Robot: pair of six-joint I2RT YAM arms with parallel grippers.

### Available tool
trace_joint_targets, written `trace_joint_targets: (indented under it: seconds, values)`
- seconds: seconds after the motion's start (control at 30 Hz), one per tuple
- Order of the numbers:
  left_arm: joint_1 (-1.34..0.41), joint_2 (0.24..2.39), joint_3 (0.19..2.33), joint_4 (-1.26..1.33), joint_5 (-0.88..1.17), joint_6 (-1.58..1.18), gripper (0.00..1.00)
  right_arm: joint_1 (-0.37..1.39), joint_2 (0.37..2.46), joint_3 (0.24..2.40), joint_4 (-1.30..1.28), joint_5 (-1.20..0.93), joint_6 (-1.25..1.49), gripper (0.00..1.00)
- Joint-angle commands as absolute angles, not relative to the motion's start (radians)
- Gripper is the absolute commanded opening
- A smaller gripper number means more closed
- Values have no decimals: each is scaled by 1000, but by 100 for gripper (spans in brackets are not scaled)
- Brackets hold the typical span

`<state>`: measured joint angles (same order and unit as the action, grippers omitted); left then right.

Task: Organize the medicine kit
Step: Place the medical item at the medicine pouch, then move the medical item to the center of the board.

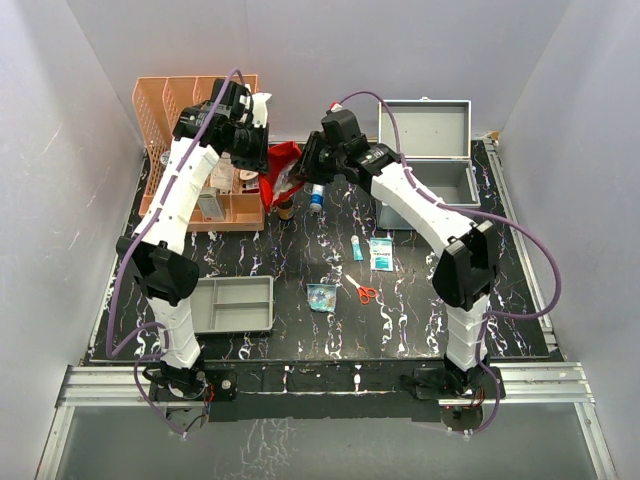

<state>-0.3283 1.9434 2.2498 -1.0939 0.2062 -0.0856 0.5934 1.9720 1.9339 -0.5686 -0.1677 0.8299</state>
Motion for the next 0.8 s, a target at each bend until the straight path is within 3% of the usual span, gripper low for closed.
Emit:
trace_joint_targets:
  seconds: [0.0, 0.23, 0.47, 0.57, 0.77]
  values:
    - [-348, 1912, 2285, -1104, 205, -73, 0, 590, 1886, 1941, -609, -106, 784, 25]
    - [-366, 1917, 2293, -1101, 154, -61, 0, 592, 1872, 2020, -735, -27, 766, 26]
    - [-368, 1915, 2313, -1086, 74, -40, 0, 571, 1892, 2144, -1151, 200, 657, 30]
    - [-368, 1914, 2312, -1090, 79, -42, 0, 552, 1850, 2019, -1230, 248, 616, 33]
    - [-368, 1916, 2320, -1092, 96, -34, 0, 512, 1701, 1637, -1151, 246, 576, 35]
